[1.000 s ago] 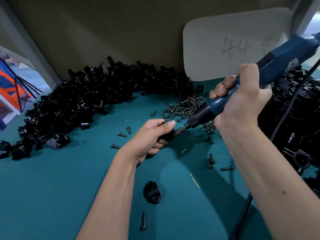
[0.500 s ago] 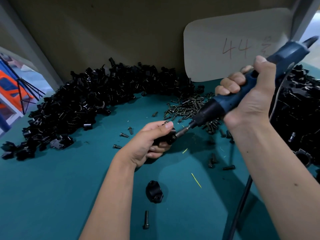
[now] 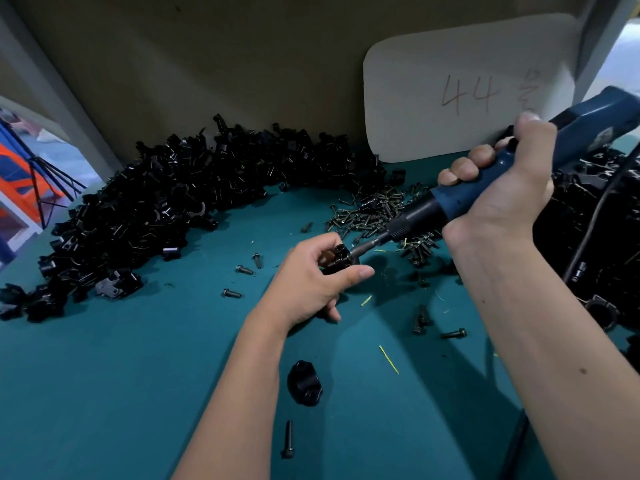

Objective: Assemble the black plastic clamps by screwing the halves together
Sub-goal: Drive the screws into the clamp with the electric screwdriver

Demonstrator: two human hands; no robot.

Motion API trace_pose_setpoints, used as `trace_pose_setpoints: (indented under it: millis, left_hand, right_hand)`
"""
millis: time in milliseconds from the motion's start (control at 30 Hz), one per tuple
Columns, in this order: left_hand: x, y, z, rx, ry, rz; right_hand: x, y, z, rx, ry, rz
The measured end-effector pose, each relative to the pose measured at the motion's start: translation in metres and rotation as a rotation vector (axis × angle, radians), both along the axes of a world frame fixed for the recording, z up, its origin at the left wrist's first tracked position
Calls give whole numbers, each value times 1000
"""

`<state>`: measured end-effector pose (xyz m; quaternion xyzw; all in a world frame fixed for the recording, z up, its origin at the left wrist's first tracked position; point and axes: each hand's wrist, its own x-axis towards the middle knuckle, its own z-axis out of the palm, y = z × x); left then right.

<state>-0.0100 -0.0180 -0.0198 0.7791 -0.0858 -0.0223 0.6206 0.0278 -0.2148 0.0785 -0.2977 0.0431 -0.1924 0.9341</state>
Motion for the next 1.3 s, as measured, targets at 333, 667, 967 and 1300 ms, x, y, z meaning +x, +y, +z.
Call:
trace_pose_setpoints:
  millis: [333, 667, 967, 1300]
  left_hand:
    - [-2, -7, 1, 49, -68, 115]
    - [-6, -13, 6, 79, -138, 160]
    - [-6, -20, 4, 204, -213, 259]
    - [0, -21, -3, 275, -372, 324]
  right_hand:
    - [3, -3, -4, 43, 49, -22]
    - [3, -1, -4, 106, 42, 30]
    - [3, -1, -3, 77, 61, -2]
    - [3, 1, -3, 56, 59, -35]
